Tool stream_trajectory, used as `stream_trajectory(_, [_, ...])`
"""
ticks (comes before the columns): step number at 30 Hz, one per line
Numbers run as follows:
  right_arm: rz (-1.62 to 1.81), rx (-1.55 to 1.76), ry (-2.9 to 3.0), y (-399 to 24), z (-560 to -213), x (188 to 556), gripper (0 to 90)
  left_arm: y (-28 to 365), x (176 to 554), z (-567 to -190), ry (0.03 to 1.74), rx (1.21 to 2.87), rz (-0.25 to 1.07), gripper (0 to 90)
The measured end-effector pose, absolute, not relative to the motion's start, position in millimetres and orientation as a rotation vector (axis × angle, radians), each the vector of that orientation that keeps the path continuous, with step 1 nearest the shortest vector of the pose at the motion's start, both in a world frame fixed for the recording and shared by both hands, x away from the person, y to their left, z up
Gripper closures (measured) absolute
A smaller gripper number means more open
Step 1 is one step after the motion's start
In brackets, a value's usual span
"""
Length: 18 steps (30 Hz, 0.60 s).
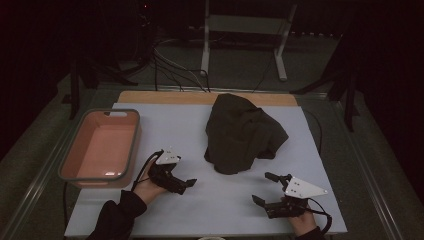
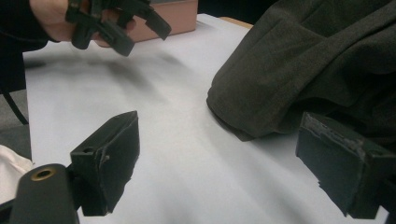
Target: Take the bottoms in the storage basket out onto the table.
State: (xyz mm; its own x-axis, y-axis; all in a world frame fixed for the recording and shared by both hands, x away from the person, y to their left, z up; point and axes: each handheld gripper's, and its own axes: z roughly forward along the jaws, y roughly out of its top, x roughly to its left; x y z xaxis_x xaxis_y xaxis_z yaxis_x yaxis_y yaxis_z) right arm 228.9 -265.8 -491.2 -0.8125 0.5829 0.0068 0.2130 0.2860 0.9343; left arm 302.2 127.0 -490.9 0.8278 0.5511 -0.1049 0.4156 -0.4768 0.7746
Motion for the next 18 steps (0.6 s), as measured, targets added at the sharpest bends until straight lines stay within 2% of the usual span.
stream_trajectory(18, [1.534, 0.719, 2.227, -265.1, -491.2, 228.6, 13.8, 132.7, 275.2, -499.5, 0.555, 2.202, 0.074, 0.3])
